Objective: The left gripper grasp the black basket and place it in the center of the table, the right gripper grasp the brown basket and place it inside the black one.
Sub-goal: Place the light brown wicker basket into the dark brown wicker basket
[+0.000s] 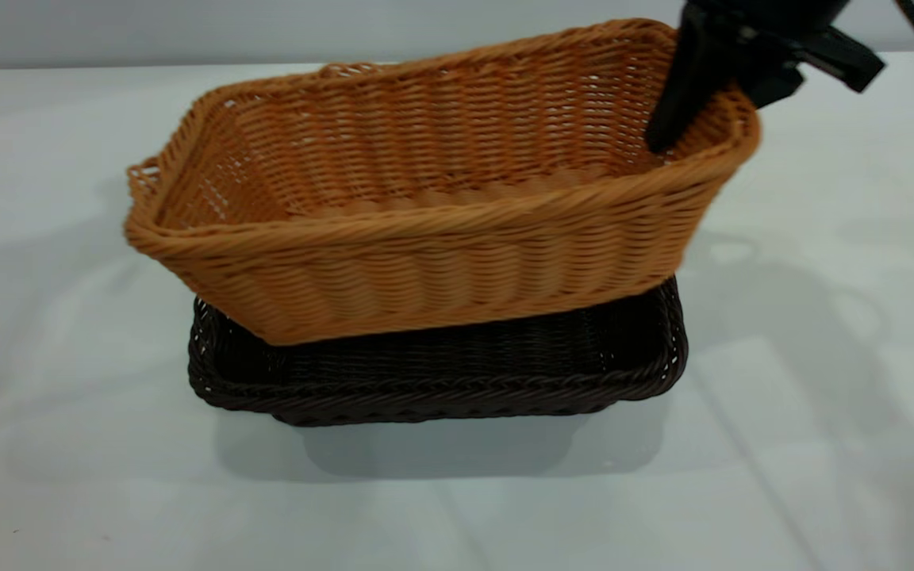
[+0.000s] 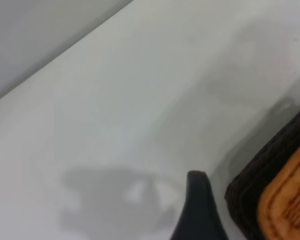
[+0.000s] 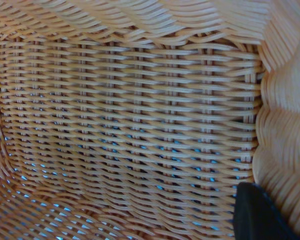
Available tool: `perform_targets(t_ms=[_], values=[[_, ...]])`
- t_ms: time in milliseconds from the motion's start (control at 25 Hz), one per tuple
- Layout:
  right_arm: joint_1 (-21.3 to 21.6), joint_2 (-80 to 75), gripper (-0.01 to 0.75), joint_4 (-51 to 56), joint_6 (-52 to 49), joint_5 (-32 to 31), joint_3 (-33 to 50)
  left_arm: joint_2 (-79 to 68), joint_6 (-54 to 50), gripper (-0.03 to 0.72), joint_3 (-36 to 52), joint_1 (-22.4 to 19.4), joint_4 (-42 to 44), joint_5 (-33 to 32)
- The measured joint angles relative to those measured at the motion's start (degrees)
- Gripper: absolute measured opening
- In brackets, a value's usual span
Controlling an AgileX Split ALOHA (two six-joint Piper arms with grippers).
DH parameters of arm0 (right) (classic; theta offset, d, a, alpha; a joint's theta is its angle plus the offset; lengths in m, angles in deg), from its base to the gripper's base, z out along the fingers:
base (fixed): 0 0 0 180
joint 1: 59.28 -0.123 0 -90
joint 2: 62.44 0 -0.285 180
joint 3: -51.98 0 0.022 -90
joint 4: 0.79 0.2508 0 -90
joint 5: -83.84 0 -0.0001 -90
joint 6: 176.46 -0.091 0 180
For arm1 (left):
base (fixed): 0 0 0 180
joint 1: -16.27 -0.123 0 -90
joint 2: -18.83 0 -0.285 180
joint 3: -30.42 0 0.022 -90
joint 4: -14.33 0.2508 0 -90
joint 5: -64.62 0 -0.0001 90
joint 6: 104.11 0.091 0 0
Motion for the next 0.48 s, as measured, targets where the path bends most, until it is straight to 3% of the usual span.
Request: perform_targets(t_ms=[480], values=[[-2.20,-4.78,0.078,2.91,-0.49,7.93,0.00,0.00,0.38,0.484,0.00,0.00,-0.89,0.68]])
